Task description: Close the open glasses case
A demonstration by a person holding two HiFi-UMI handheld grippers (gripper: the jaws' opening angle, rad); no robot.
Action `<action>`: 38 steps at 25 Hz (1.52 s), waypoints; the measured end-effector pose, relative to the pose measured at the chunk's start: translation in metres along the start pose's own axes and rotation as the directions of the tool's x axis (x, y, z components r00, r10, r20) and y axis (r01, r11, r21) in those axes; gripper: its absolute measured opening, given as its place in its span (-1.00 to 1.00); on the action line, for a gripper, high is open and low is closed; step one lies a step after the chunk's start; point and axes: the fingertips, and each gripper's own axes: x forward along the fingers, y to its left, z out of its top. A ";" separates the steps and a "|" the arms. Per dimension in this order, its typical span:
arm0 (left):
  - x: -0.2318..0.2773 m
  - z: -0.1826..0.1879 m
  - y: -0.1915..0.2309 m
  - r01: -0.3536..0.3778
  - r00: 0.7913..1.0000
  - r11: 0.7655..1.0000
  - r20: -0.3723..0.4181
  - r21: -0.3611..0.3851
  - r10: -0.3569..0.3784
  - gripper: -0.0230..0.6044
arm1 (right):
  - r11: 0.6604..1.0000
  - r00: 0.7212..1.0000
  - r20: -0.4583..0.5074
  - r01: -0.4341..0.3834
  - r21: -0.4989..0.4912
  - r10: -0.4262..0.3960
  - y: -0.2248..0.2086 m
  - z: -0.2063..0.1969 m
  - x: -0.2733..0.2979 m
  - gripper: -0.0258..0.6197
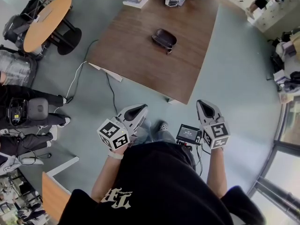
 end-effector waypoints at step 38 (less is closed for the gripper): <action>0.008 0.077 0.179 0.144 0.989 0.989 -0.036 -0.027 -0.145 -0.91 | 0.985 0.978 -0.120 0.166 -0.035 -0.169 0.012 0.070 0.120 -0.96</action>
